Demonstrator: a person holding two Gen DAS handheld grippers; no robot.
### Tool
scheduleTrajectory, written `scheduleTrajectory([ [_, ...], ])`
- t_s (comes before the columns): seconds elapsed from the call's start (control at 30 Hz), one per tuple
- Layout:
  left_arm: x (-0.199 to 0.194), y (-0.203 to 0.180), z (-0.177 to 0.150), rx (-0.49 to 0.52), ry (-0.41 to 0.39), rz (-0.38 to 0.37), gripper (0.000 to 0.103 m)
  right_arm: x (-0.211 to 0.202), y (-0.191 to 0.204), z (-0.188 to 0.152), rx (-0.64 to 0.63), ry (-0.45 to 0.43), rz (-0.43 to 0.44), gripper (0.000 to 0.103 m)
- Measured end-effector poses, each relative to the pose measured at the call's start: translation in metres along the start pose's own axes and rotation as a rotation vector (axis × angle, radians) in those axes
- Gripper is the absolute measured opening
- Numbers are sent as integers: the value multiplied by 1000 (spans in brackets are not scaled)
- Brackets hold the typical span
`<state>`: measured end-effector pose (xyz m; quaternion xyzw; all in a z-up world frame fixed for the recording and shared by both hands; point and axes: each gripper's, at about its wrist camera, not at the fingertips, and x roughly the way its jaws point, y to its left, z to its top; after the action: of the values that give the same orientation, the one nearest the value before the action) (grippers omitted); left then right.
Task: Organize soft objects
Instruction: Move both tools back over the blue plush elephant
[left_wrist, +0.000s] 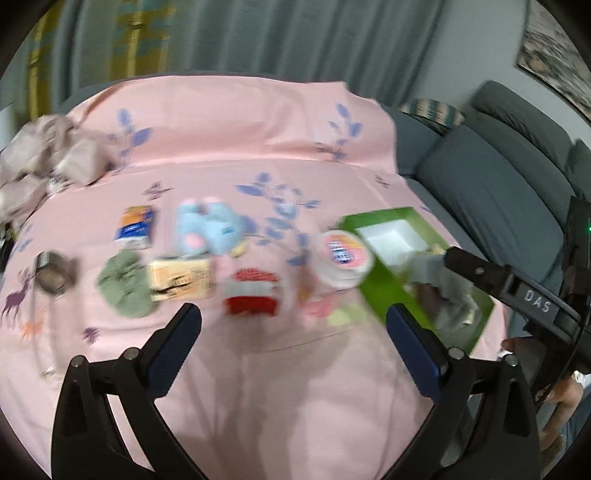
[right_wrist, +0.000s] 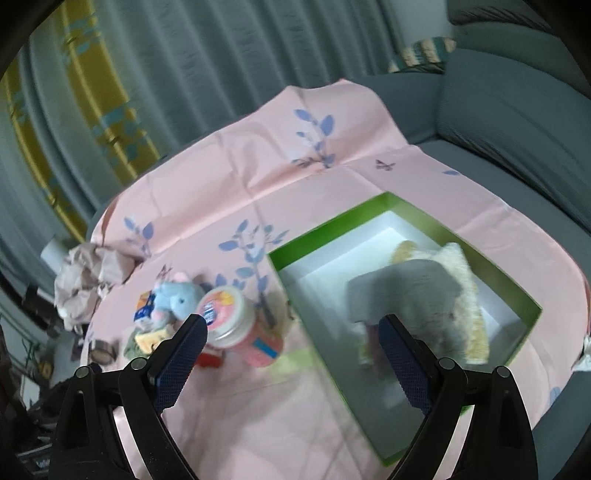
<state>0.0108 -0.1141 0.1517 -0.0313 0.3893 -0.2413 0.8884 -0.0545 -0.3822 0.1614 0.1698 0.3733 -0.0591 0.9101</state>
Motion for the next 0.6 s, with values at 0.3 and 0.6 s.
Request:
scheduleTrajectory([
  [0.3,-22,86,-31,-189,16,135,100,11,53,-13,-137,49,10,94],
  [0.6,-30,132,-59,-259,35,238,100,33,120,-42,-257,129,132,94],
])
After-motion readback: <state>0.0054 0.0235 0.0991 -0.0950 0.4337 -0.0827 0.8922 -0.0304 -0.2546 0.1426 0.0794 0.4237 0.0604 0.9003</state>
